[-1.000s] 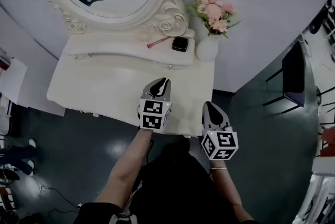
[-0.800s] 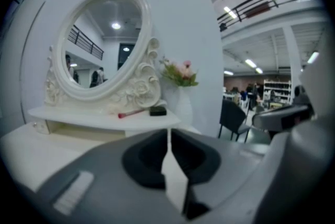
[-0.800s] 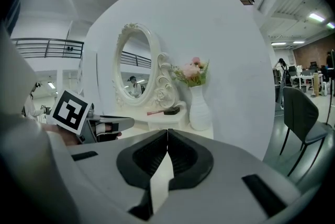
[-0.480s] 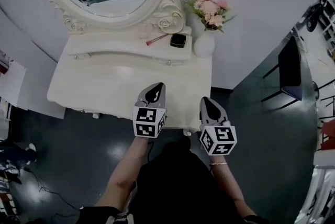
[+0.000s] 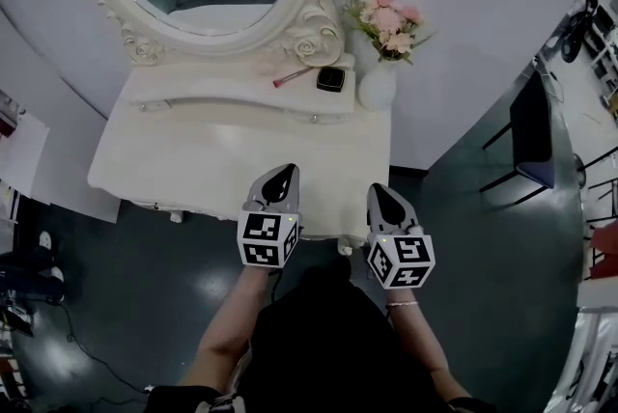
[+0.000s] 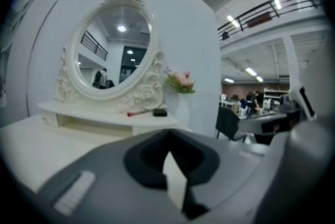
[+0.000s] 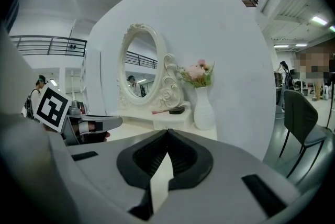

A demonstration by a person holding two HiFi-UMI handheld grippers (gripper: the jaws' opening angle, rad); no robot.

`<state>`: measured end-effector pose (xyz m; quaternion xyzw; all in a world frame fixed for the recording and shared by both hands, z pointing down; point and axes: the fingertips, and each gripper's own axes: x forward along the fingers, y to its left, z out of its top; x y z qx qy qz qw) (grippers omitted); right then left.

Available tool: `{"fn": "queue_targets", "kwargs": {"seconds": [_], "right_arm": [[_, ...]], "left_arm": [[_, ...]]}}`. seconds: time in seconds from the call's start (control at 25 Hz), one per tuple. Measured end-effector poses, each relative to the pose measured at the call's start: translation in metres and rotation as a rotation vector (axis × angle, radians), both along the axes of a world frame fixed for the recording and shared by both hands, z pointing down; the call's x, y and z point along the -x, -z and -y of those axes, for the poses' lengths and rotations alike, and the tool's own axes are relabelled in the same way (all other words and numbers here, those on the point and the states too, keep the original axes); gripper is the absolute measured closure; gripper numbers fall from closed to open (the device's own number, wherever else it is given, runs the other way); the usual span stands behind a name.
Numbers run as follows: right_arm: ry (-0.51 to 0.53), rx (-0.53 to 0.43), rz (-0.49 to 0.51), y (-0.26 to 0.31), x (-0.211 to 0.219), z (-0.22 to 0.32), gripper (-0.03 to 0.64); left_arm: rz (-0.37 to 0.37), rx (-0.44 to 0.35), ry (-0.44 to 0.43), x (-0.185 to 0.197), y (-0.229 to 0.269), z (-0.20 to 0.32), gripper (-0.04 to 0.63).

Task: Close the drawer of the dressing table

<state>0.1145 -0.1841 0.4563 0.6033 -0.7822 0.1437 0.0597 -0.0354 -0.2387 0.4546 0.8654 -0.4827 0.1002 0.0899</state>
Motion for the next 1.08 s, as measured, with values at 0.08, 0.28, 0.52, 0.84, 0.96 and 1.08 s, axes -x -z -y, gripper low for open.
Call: {"fn": "queue_targets", "kwargs": {"seconds": [0.08, 0.28, 0.52, 0.84, 0.96, 1.08], "right_arm": [[-0.002, 0.000, -0.010, 0.000, 0.001, -0.001, 0.613], [0.002, -0.004, -0.023, 0.002, 0.004, -0.001, 0.613], [0.005, -0.004, -0.025, 0.002, 0.006, 0.002, 0.614], [0.009, 0.001, -0.031, 0.000, 0.009, 0.005, 0.614], [0.012, 0.000, -0.032, 0.000, 0.010, 0.009, 0.614], [0.014, -0.001, -0.034, 0.001, 0.011, 0.013, 0.613]], "left_arm": [[-0.003, -0.002, 0.001, 0.002, 0.001, -0.001, 0.589], [-0.011, 0.005, 0.001, 0.004, 0.000, -0.002, 0.589], [-0.013, 0.002, 0.001, 0.007, 0.001, -0.001, 0.589], [-0.015, 0.002, -0.006, 0.007, -0.001, 0.004, 0.589], [-0.014, 0.001, -0.004, 0.008, -0.001, 0.008, 0.589], [-0.013, 0.004, -0.001, 0.009, -0.002, 0.012, 0.589]]}}
